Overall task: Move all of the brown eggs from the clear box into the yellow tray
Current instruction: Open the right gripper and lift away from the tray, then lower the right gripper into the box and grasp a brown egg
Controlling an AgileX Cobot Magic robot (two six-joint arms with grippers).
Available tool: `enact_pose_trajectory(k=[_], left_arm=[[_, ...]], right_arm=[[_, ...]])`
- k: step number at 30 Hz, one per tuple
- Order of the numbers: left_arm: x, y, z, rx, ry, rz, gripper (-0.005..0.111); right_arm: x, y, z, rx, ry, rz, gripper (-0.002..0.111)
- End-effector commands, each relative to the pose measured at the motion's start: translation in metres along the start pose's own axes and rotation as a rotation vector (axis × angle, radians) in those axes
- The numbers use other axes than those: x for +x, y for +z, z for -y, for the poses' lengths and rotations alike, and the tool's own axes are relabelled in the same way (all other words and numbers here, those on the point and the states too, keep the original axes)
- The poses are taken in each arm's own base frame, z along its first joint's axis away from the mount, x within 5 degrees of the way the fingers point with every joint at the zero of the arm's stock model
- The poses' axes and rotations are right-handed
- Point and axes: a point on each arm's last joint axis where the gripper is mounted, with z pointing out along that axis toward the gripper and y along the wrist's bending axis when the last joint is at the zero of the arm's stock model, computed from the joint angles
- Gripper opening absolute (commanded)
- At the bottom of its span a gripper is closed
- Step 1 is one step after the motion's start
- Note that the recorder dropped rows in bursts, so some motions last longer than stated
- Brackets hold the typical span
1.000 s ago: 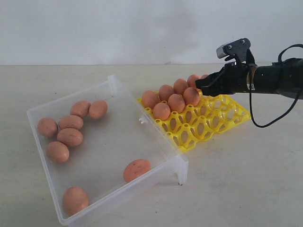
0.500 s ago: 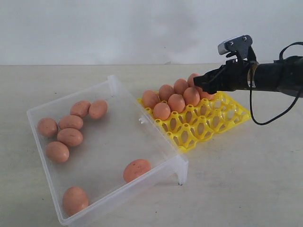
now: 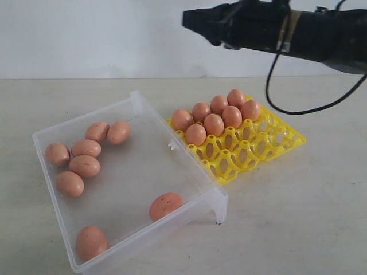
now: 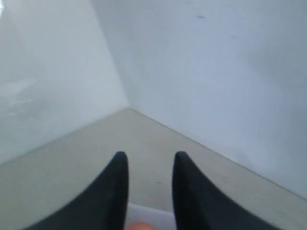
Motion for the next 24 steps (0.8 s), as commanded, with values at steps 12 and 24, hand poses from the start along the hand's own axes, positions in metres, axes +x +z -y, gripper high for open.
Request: enact_pose_trajectory(k=[12, 24], left_arm=[[-0.002, -0.001, 0.000, 0.005, -0.004, 0.007, -0.004], [-0.002, -0.001, 0.000, 0.005, -0.004, 0.007, -0.004]], right_arm=[[0.140, 0.096, -0.137, 0.070, -0.523, -0.672, 0.000], [0.077, 0.103, -0.198, -0.132, -0.033, -1.305, 0.000]])
